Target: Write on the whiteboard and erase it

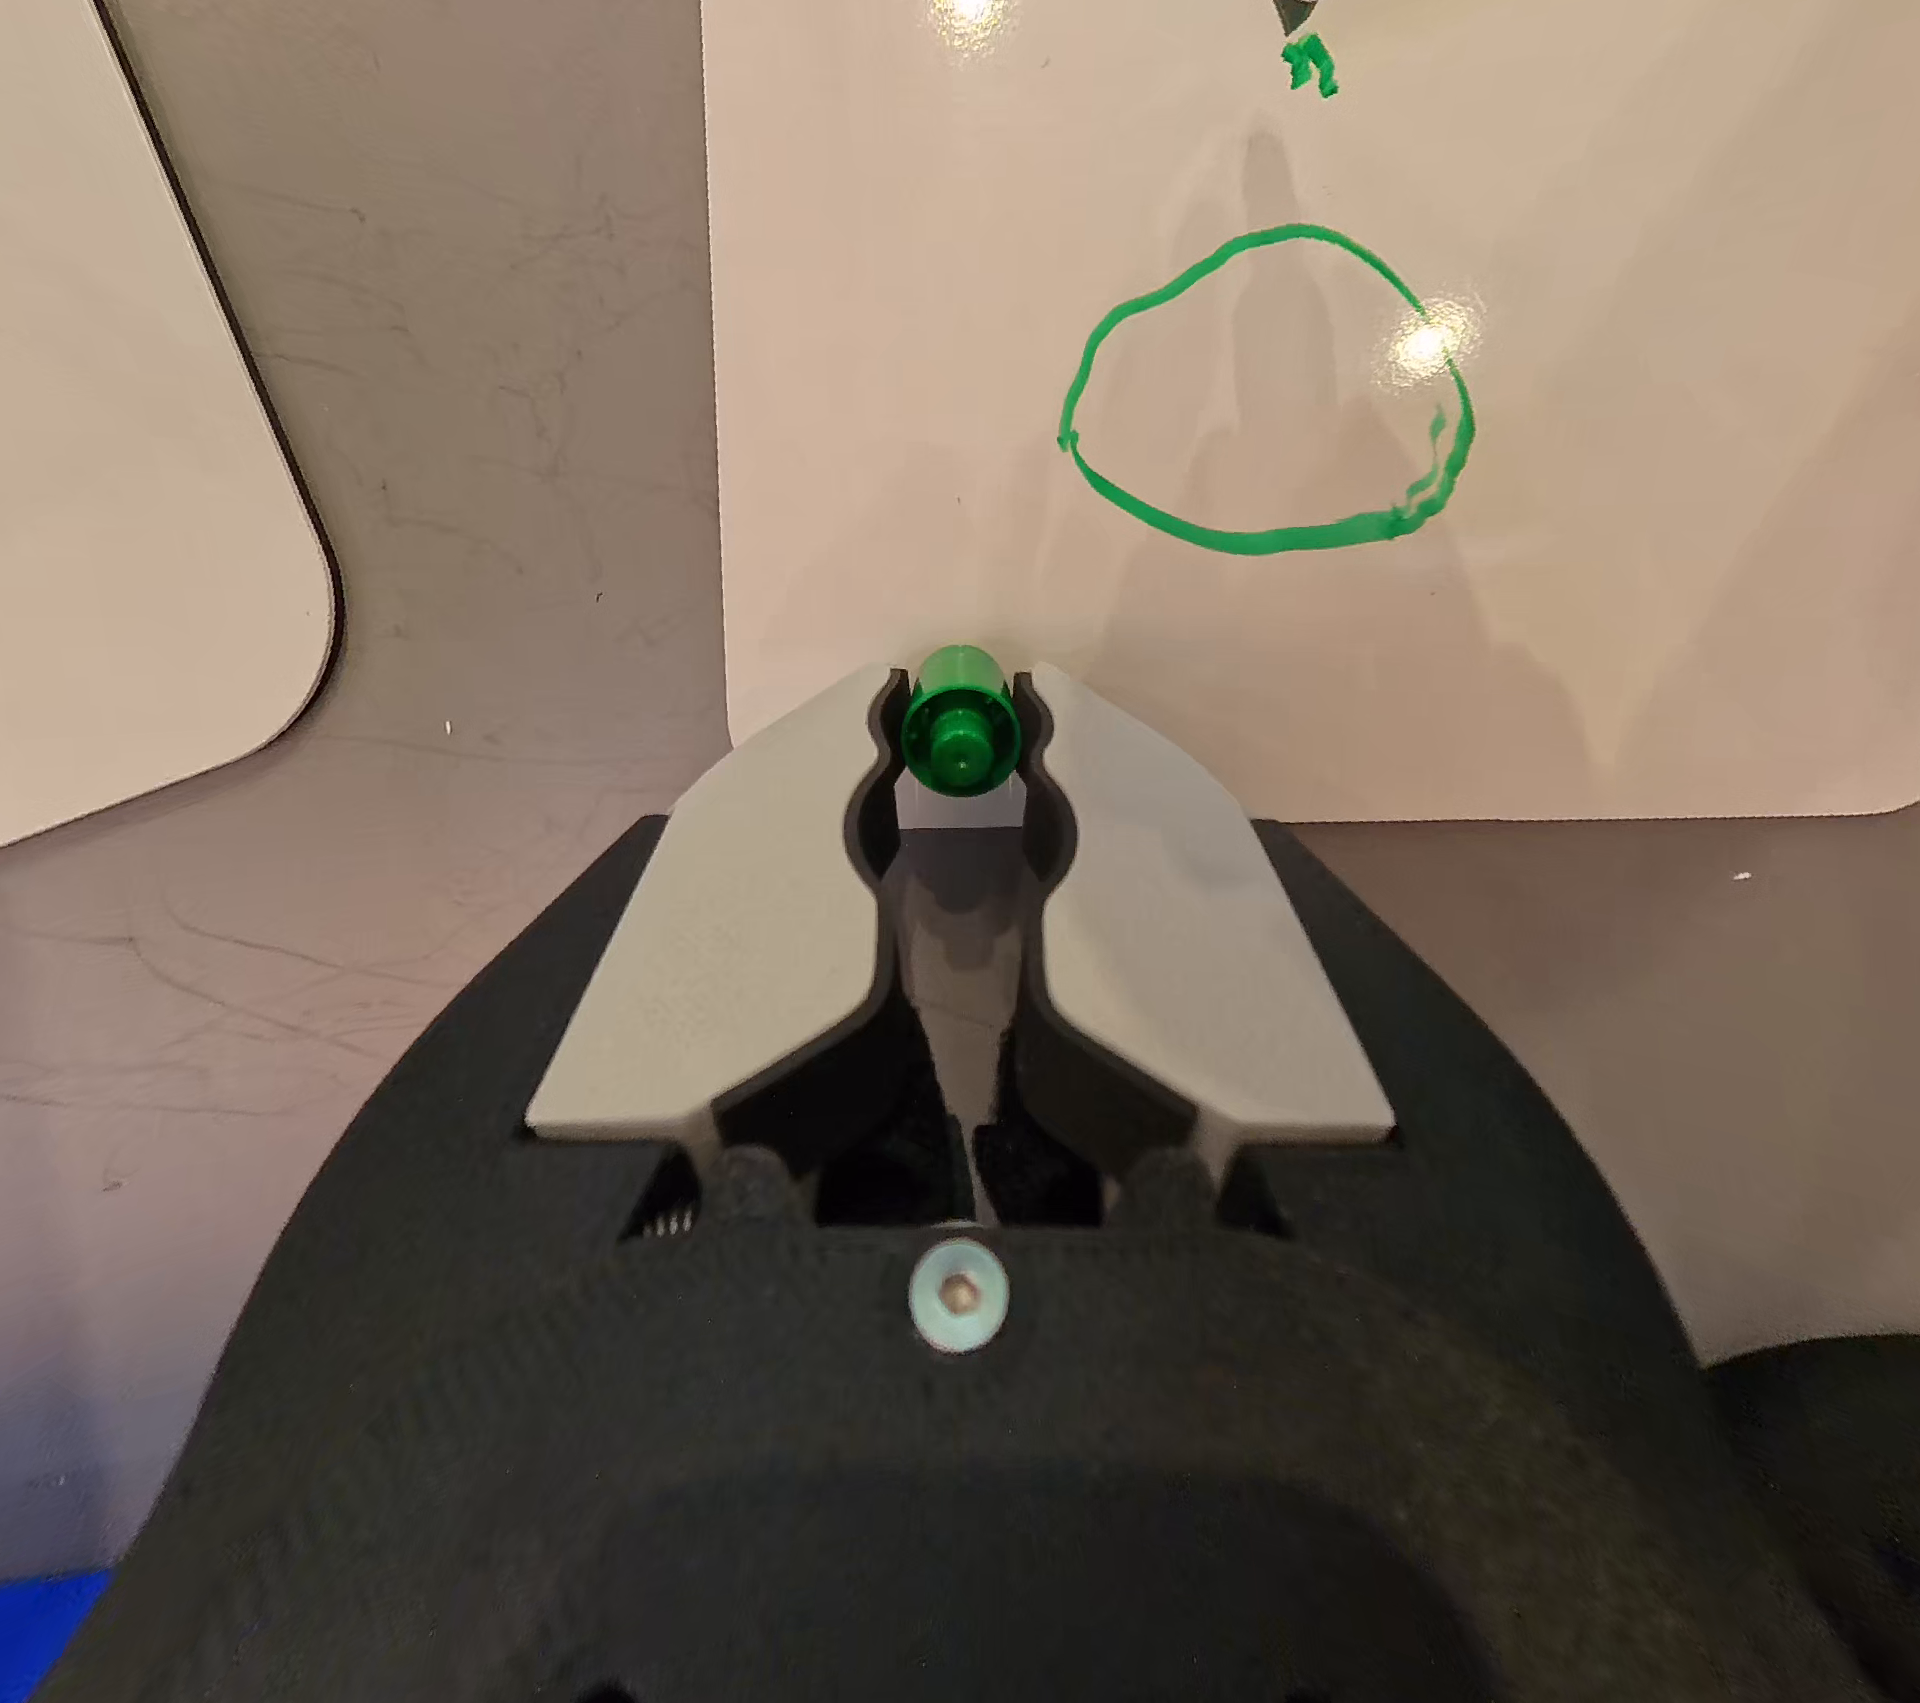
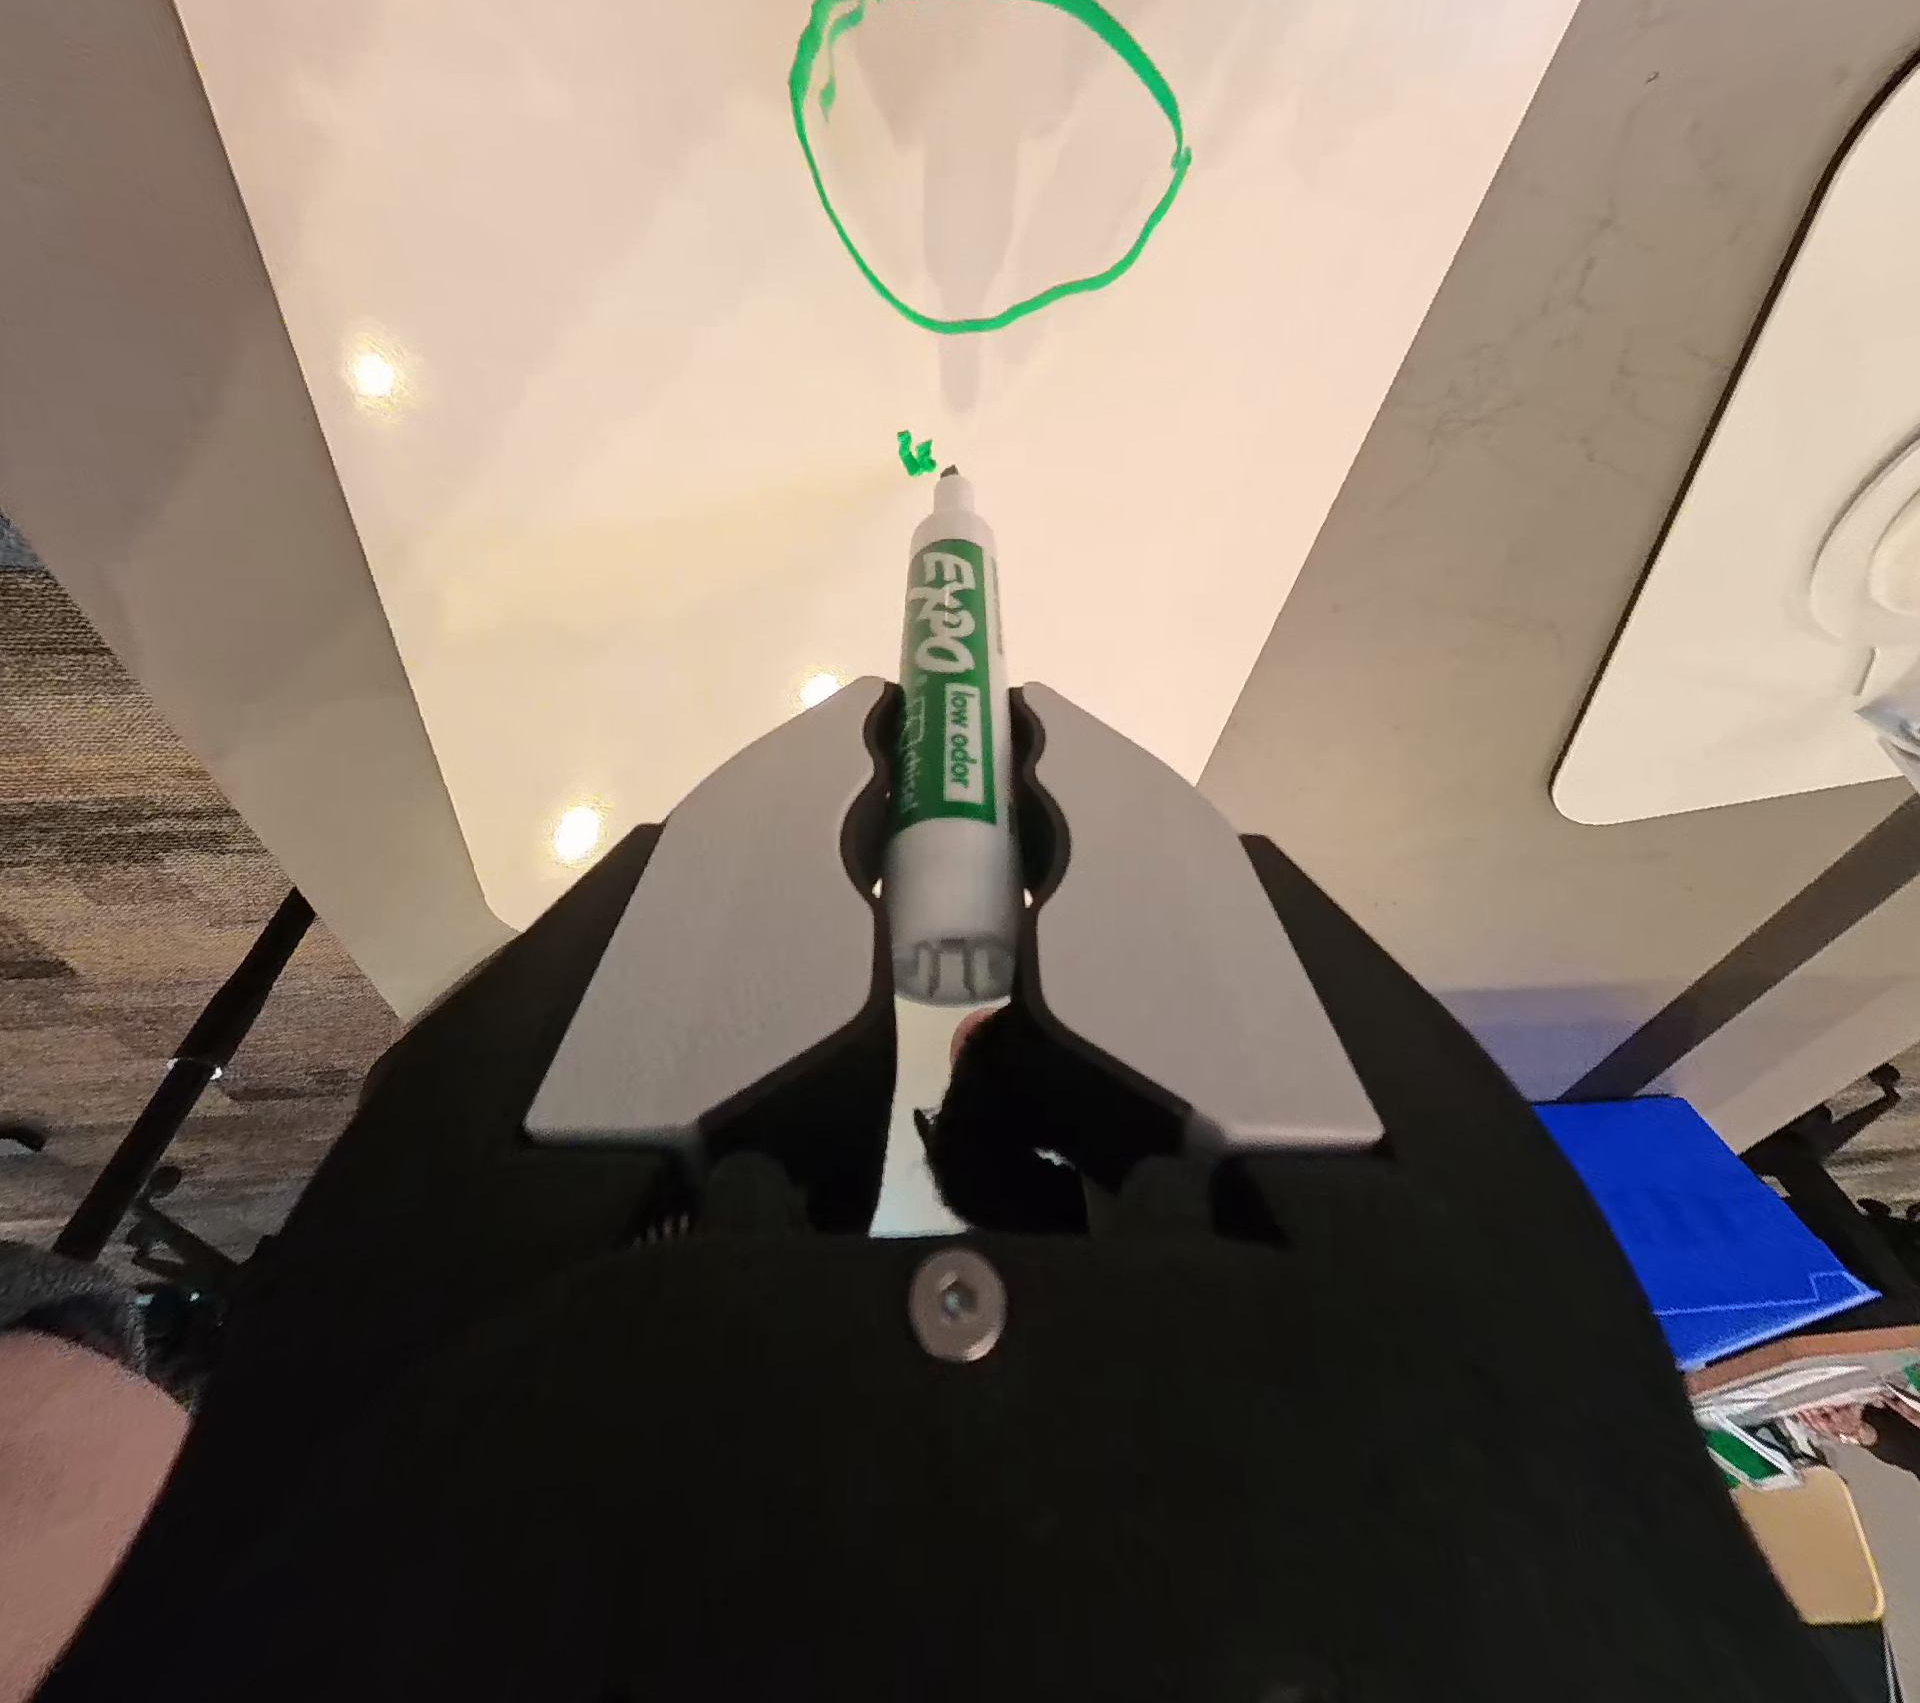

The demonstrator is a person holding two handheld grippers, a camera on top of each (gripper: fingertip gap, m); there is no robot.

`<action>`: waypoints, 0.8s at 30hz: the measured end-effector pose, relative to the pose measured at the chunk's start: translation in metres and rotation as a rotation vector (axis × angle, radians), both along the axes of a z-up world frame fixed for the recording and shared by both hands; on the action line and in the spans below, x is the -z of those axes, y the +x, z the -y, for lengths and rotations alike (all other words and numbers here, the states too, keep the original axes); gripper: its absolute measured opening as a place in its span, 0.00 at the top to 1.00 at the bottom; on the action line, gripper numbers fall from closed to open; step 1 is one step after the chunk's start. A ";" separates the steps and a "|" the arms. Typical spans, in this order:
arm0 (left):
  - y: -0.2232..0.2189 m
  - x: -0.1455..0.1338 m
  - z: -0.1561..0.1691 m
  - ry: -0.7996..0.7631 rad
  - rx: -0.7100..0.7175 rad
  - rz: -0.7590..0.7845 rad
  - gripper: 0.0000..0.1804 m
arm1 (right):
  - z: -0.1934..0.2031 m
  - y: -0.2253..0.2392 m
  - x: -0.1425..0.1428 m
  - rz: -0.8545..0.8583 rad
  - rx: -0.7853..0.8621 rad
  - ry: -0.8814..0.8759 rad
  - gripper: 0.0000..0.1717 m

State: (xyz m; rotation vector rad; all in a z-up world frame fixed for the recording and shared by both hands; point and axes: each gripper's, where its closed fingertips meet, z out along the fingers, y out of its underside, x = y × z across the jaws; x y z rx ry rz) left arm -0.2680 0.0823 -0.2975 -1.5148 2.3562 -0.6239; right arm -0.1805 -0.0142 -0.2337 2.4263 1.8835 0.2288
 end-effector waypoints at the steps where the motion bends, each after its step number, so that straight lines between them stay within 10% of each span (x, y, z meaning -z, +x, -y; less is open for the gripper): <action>1: 0.000 0.000 0.000 0.000 0.000 0.000 0.89 | 0.000 0.000 0.000 -0.002 0.000 0.001 0.88; 24: 0.000 0.000 0.000 -0.002 -0.002 0.000 0.89 | -0.025 0.014 0.006 0.021 0.031 0.069 0.88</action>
